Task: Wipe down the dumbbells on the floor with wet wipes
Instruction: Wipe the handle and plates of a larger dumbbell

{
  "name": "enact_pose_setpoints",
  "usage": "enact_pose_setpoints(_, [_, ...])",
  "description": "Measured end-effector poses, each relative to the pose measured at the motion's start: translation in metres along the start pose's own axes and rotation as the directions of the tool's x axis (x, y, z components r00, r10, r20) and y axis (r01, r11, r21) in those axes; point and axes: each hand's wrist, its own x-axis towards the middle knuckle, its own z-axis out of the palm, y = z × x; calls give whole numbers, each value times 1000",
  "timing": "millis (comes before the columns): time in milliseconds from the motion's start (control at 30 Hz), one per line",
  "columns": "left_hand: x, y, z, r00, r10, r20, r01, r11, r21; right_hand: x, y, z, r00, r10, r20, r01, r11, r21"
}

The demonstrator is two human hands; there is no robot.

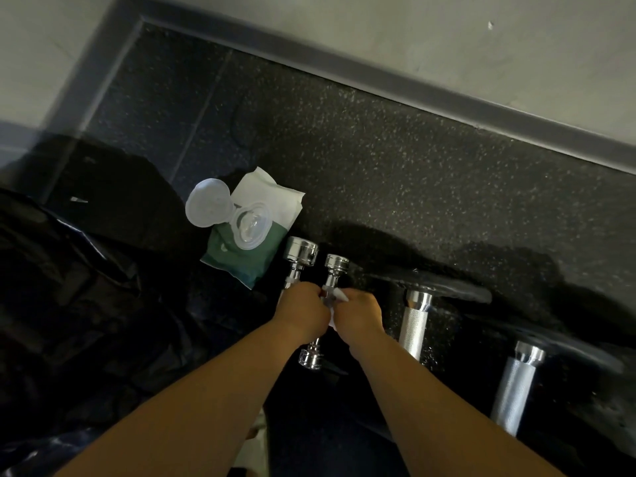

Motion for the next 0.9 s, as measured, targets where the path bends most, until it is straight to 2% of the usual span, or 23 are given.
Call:
enact_pose_setpoints(67, [-5,10,-2,999,-16,-37,21,992,126,-8,-4,-8,994,-106,-8,102,978,-182])
enact_pose_setpoints(133, [-10,15,-3,998,-40,-56,50,979,199,-23,-6,-17,977,-211,-36,197,951,-238])
enact_pose_setpoints(200, [-12,20,2,1000,-30,4,28,982,187,-42,-6,-29,941,-326,-87,297,922,-247])
enact_pose_setpoints(267, [-20,30,10,993,-3,118,-13,991,130,-61,-5,-43,900,-426,-91,388,879,-276])
enact_pose_setpoints(300, [-25,37,16,986,2,166,-7,1000,28,-70,-6,-51,877,-471,-93,426,853,-303])
enact_pose_setpoints(367, [-33,55,26,968,-2,252,50,982,-185,-83,-7,-69,821,-557,-124,497,804,-326])
enact_pose_setpoints(467, [-42,75,42,917,-43,397,156,954,-258,-91,-10,-94,686,-689,-234,612,720,-328])
enact_pose_setpoints(567, [-44,81,57,912,-14,409,167,925,-341,-88,-10,-115,632,-697,-339,641,716,-277])
enact_pose_setpoints(733, [-46,81,68,927,-53,370,228,865,-446,-79,-5,-138,631,-629,-454,586,770,-253])
enact_pose_setpoints(900, [-60,86,45,956,-52,289,189,860,-474,-92,-5,-162,631,-591,-504,537,800,-266])
